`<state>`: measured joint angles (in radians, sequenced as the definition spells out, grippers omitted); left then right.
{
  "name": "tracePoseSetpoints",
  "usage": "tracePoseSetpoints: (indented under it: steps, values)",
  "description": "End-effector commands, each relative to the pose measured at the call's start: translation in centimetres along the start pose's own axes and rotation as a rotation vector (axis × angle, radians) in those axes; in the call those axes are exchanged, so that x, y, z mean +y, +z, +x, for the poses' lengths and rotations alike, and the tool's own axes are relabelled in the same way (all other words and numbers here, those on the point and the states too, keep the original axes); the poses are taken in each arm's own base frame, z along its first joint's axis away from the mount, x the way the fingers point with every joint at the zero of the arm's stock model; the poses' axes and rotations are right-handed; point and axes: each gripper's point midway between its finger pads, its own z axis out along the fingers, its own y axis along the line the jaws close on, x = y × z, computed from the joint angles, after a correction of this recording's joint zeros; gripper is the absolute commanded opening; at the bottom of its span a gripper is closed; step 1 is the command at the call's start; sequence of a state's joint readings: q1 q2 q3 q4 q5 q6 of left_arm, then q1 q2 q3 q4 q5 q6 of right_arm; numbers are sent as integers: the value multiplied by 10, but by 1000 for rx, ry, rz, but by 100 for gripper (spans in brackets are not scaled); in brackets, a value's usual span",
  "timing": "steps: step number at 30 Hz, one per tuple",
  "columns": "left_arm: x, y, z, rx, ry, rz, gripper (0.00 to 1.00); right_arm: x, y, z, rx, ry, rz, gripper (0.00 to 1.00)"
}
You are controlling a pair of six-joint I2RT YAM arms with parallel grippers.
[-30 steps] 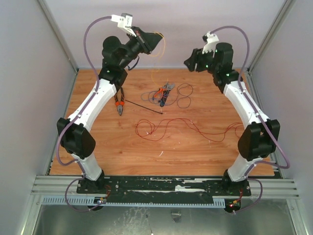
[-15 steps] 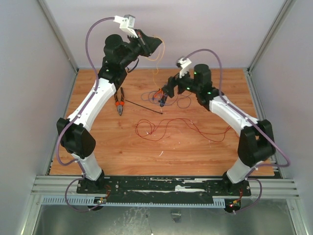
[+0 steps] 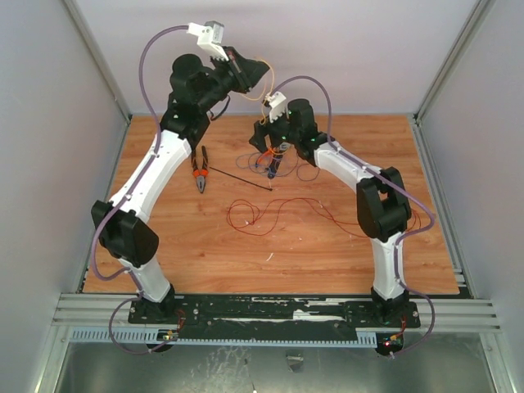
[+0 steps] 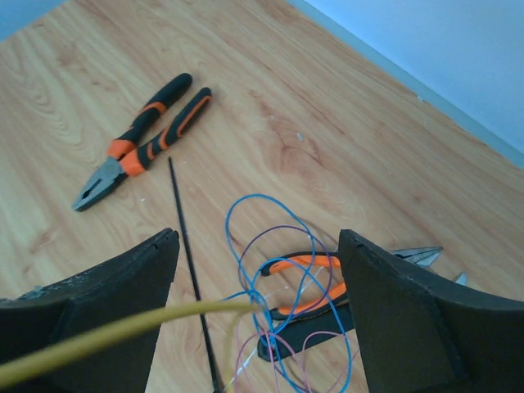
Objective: Zip-tie the wires
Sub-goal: Untie the cable at the center of the board.
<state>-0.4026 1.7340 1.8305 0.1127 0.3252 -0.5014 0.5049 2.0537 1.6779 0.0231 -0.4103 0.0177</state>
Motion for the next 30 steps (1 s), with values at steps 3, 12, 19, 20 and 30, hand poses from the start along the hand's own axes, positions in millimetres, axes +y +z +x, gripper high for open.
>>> tracePoseSetpoints:
  steps: [3, 12, 19, 20, 30]
  values:
    - [-33, -35, -69, -122, 70, 11, 0, -31, 14, 2, -1, 17, 145, 53]
    - [-24, -92, -113, -207, 100, -57, 0, -70, -7, 0, -8, 119, 254, 16]
    - [-4, -129, -115, -223, 107, -133, 0, -120, -52, -15, -47, 188, 390, 2]
    - [-2, -132, -112, -218, 104, -141, 0, -126, -57, -16, -52, 192, 404, 1]
    - [29, -156, -78, -150, 110, -251, 0, -153, -111, -51, -122, 185, 449, 1]
